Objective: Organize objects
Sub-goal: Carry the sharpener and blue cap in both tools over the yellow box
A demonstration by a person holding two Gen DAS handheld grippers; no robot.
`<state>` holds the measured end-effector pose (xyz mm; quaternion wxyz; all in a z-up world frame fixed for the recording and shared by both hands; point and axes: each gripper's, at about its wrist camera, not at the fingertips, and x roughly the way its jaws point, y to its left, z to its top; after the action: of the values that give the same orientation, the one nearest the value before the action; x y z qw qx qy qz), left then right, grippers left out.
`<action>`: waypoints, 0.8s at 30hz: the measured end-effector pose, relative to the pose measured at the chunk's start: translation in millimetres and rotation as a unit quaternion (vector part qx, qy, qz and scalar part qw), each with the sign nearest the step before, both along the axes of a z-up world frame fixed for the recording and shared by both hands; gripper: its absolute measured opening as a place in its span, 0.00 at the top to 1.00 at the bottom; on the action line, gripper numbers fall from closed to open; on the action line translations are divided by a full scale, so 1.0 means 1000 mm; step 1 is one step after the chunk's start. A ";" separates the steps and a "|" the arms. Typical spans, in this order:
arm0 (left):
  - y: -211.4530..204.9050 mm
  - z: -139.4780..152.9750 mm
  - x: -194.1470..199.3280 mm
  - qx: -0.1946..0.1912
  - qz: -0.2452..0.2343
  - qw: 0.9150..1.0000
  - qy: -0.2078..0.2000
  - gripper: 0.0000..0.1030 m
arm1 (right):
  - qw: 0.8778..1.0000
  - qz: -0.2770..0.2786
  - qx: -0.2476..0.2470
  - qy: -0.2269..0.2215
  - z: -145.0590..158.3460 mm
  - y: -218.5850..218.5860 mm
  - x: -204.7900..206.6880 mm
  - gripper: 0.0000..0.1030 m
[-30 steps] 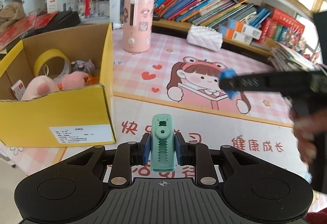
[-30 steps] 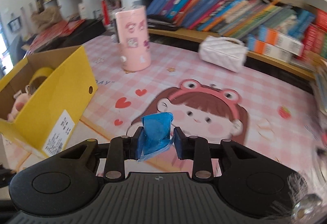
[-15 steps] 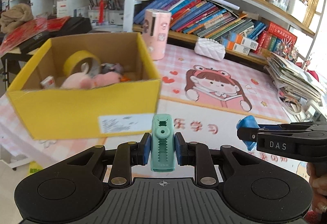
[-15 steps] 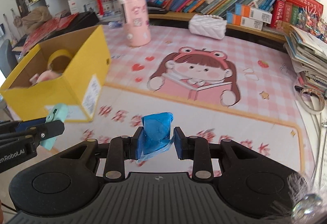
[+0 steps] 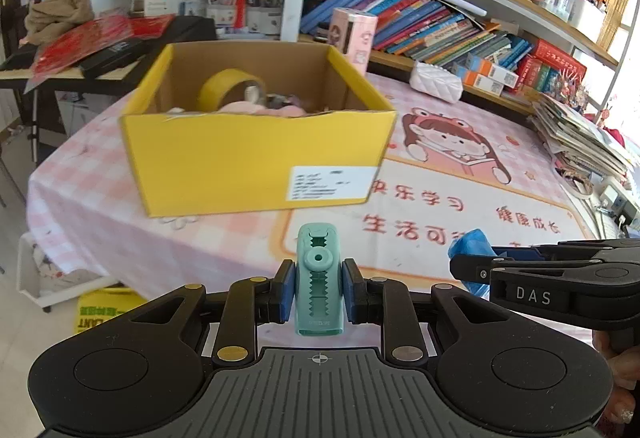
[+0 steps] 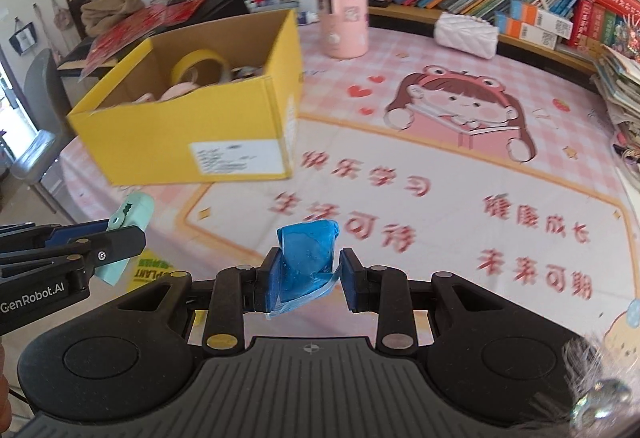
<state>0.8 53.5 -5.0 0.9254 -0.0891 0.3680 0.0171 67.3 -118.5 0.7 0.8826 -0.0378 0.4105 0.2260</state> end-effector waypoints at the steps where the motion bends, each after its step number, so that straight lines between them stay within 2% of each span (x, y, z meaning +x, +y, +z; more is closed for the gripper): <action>1: 0.004 0.000 -0.004 0.001 0.001 1.000 -0.001 0.78 | 1.000 0.002 0.001 0.000 0.000 0.004 -0.005 0.72; 15: 0.052 0.006 -0.051 0.012 0.027 0.999 -0.018 0.78 | 0.999 0.033 0.010 -0.011 0.002 0.060 -0.048 0.72; 24: 0.068 0.017 -0.054 0.012 0.041 0.998 -0.040 0.78 | 0.999 0.041 0.004 -0.026 0.012 0.076 -0.049 0.72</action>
<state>-52.9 121.5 11.8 0.9390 -0.0939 0.3261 0.0562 18.0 -42.6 13.1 0.8832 -0.0563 0.3846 0.2624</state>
